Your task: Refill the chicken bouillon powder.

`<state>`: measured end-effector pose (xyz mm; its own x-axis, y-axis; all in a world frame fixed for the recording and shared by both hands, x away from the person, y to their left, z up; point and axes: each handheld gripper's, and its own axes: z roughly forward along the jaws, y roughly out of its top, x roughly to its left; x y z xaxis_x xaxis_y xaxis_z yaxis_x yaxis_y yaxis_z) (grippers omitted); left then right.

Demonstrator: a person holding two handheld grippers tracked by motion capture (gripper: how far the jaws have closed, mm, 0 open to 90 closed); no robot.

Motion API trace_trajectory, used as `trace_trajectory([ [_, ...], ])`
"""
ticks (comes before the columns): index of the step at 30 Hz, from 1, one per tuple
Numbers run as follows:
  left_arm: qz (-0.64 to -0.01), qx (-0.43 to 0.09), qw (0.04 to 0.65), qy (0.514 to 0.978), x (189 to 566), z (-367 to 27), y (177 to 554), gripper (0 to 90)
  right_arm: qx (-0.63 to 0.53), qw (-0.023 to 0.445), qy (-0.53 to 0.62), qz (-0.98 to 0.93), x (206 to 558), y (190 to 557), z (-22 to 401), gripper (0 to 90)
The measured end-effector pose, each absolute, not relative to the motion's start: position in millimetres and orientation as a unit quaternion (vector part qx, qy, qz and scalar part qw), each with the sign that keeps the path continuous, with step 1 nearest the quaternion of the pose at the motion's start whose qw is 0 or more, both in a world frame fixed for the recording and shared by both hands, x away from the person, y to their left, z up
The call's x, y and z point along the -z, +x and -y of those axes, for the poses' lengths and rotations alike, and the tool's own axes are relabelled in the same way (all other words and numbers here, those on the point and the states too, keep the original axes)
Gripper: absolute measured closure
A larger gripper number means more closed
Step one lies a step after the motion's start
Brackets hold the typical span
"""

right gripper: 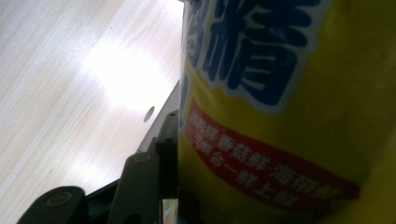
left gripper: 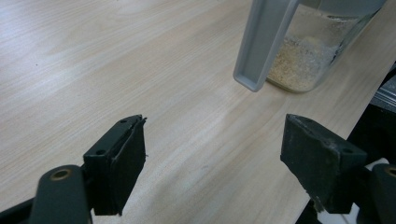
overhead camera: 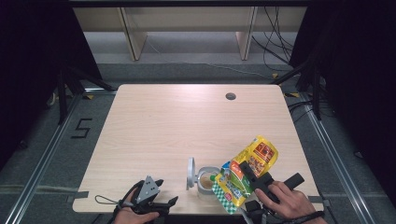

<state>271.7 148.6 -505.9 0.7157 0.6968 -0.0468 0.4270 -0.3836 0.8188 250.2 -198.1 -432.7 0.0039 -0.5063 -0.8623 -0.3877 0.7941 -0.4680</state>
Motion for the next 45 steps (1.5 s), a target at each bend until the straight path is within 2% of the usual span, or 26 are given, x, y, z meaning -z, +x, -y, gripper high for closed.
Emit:
trace_trajectory([
  [45,-0.342,-0.156,0.438,0.816,504.8,-149.3,271.6,21.4,0.047,0.633,-0.321,-0.703,431.7,250.8,200.7,60.2],
])
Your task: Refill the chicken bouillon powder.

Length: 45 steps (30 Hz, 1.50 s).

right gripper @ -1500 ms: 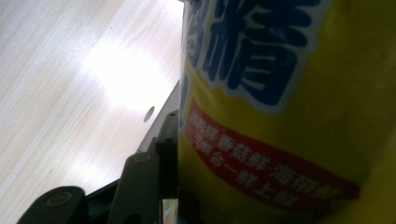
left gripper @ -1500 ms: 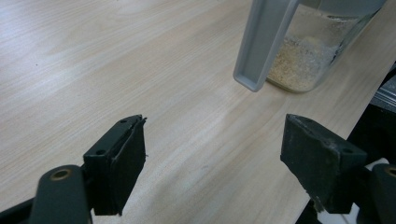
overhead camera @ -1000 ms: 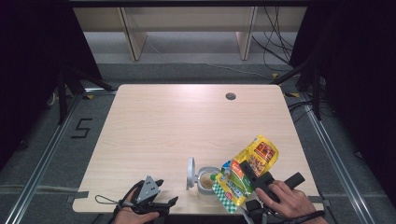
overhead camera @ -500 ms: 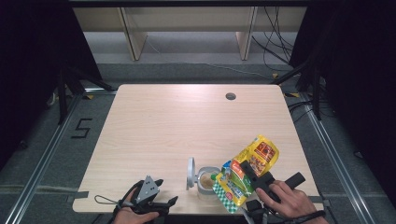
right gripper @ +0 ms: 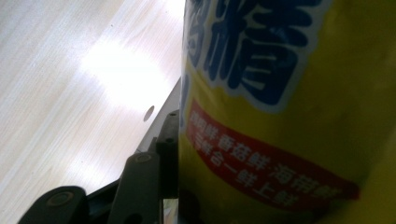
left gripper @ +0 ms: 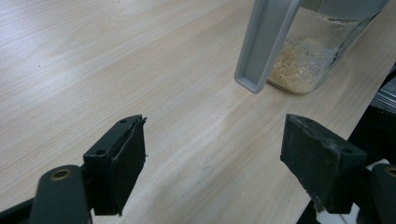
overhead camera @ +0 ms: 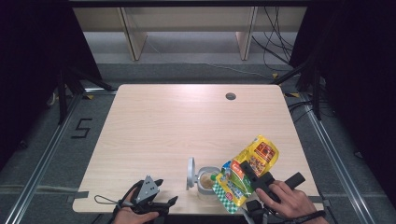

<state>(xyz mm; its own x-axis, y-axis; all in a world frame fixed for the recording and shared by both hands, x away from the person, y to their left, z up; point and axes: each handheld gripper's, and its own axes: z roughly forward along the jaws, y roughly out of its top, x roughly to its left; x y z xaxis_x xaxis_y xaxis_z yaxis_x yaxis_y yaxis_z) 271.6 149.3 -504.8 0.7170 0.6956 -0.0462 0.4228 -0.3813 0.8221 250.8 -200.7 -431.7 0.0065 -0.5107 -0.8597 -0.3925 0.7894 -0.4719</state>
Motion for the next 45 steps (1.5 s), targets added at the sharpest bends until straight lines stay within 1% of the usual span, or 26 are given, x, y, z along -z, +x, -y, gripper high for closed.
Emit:
trace_trajectory([
  [1,-0.345,-0.154,0.442,0.813,505.2,-148.4,271.4,21.4,0.047,0.632,-0.321,-0.703,431.6,250.7,200.9,60.2],
  [3,-0.339,-0.16,0.427,0.823,504.3,-150.7,272.4,21.4,0.049,0.631,-0.32,-0.705,431.8,250.9,201.3,60.2],
  [5,-0.345,-0.155,0.442,0.814,505.1,-148.4,271.4,21.4,0.048,0.631,-0.32,-0.705,431.8,250.7,201.6,60.2],
  [25,-0.344,-0.155,0.442,0.814,505.1,-148.4,271.6,21.4,0.048,0.634,-0.321,-0.702,430.6,250.4,203.5,60.3],
  [26,-0.337,-0.16,0.427,0.824,504.2,-150.9,272.5,21.4,0.048,0.634,-0.321,-0.702,430.6,250.4,203.5,60.3],
  [33,-0.339,-0.159,0.428,0.823,504.4,-150.5,272.5,21.4,0.046,0.633,-0.321,-0.703,431.7,250.6,203.6,60.3],
  [35,-0.345,-0.154,0.439,0.815,505.5,-148.6,271.9,21.3,0.048,0.633,-0.322,-0.702,431.2,250.5,203.8,60.4],
  [45,-0.341,-0.157,0.432,0.82,504.9,-149.9,272.4,21.3,0.048,0.635,-0.324,-0.7,431.4,250.4,203.4,60.4],
])
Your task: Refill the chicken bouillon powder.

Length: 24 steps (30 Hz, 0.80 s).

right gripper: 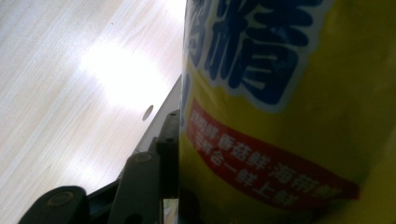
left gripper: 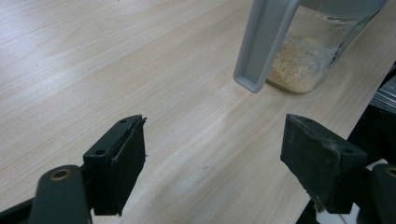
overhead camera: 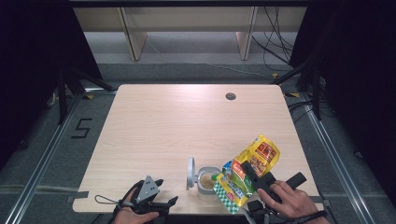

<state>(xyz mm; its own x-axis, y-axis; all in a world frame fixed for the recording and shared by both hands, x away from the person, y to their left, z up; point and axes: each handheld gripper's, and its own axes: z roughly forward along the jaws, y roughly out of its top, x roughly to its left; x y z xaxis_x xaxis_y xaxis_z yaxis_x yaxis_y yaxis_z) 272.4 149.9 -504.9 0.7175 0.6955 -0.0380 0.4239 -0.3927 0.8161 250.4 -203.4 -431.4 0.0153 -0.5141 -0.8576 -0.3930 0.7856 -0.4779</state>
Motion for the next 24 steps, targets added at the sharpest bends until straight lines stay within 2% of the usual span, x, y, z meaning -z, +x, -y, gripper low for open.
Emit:
trace_trajectory([
  [15,-0.342,-0.157,0.434,0.819,504.9,-149.9,272.4,21.3,0.054,0.623,-0.328,-0.708,430.6,251.3,201.7,61.1],
  [24,-0.341,-0.159,0.431,0.82,504.7,-150.4,272.5,21.3,0.051,0.633,-0.328,-0.699,431.1,250.8,202.8,61.2],
])
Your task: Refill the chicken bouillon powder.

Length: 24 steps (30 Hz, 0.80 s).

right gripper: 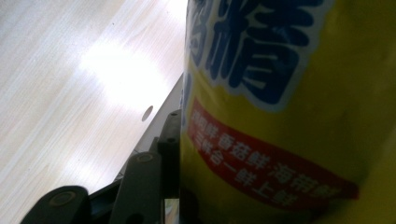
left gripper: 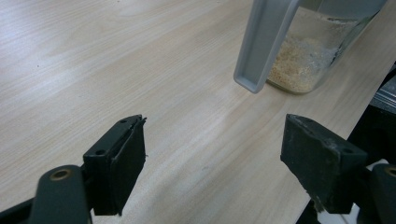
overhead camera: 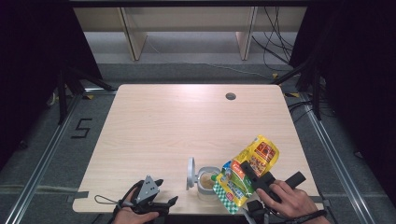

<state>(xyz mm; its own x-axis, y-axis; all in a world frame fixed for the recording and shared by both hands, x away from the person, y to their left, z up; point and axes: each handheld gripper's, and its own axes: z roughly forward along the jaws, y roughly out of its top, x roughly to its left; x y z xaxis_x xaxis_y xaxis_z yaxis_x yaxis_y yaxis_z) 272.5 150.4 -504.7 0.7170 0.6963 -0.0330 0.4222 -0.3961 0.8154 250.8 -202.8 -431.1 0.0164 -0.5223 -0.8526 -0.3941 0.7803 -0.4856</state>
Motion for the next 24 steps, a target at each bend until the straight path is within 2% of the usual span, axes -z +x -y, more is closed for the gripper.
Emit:
trace_trajectory([
  [24,-0.341,-0.159,0.431,0.82,504.7,-150.2,272.5,21.3,0.052,0.634,-0.332,-0.697,430.3,250.8,203.1,61.3],
])
